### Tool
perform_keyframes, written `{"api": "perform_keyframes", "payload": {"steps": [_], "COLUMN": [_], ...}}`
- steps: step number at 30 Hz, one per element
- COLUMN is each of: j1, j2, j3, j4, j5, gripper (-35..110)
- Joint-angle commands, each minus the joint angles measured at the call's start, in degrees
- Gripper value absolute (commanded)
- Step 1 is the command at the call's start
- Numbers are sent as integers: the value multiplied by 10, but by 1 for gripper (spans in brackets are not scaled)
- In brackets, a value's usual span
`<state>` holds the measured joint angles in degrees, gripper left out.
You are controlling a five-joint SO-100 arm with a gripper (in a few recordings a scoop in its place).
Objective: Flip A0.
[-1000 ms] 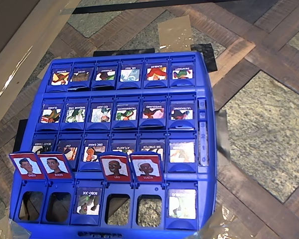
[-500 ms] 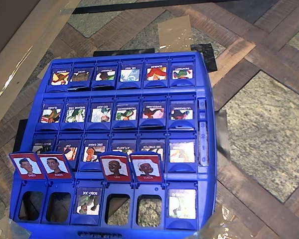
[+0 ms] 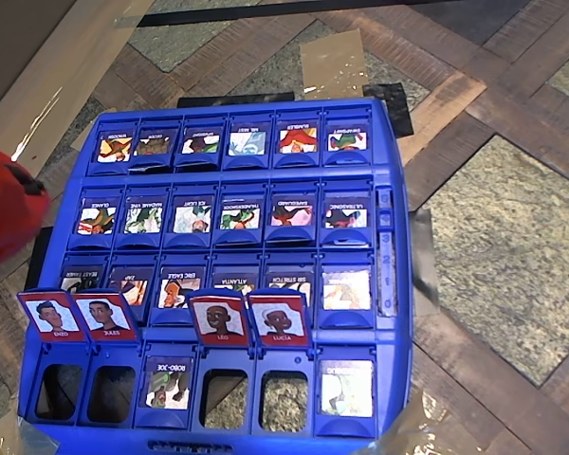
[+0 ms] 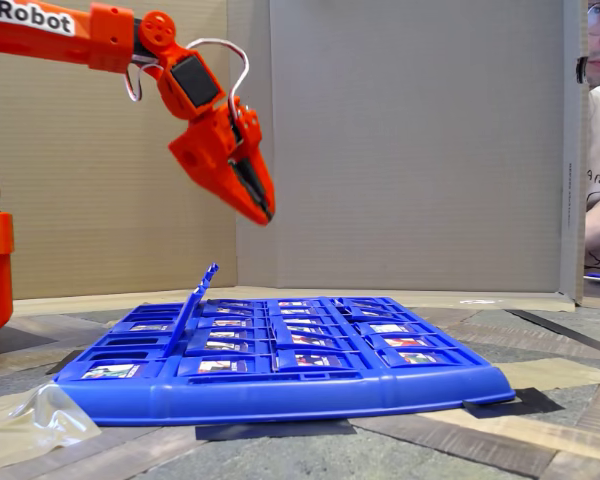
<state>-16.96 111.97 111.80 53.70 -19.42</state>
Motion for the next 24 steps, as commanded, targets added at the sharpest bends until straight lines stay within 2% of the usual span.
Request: {"api": "perform_keyframes", "payload": {"steps": [1,10,24], "j1": [-7,-21,-51], "j2": [-21,-91,-135], "j3": [-37,-63,-68], "j4": [15,32,116], "j5": [13,33,71], "gripper": [0,0,0]}}
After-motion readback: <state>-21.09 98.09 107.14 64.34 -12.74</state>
